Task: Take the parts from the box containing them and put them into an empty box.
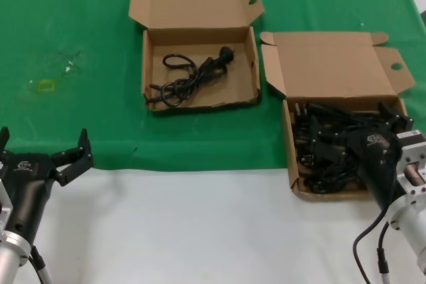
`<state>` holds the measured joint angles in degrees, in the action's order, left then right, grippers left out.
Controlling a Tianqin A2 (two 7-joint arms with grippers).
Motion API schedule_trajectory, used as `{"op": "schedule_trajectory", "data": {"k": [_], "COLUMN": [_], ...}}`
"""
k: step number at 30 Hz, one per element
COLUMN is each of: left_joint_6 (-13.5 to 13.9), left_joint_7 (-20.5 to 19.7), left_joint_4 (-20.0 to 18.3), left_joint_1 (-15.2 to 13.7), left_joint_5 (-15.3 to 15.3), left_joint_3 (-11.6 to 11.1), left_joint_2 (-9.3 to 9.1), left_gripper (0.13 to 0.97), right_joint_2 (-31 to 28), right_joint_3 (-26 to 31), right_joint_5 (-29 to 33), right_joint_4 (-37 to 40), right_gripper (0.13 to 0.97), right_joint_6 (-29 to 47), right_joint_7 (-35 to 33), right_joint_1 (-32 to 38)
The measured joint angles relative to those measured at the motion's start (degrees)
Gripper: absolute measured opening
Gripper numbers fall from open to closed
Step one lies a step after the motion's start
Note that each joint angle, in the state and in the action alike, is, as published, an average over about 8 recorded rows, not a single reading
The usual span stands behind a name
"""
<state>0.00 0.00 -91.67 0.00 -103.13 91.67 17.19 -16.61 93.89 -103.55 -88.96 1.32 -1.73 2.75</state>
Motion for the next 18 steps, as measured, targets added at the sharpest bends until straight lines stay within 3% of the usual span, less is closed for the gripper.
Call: {"op": "schedule_trajectory", "data": {"k": [18], "left_joint_6": [0.00], "left_joint_7": [0.00], "left_joint_4": [0.00], "left_joint_1": [0.00], "left_joint_5": [0.00], "left_joint_3": [0.00], "left_joint_2": [0.00], "left_gripper": [0.966], "right_joint_2": [0.00], "right_joint_3": [0.00], "right_joint_5": [0.00], "right_joint_4": [0.00], "right_gripper": [0.966], "right_joint_6": [0.00], "right_joint_7": [0.00], "right_joint_1": [0.00]}}
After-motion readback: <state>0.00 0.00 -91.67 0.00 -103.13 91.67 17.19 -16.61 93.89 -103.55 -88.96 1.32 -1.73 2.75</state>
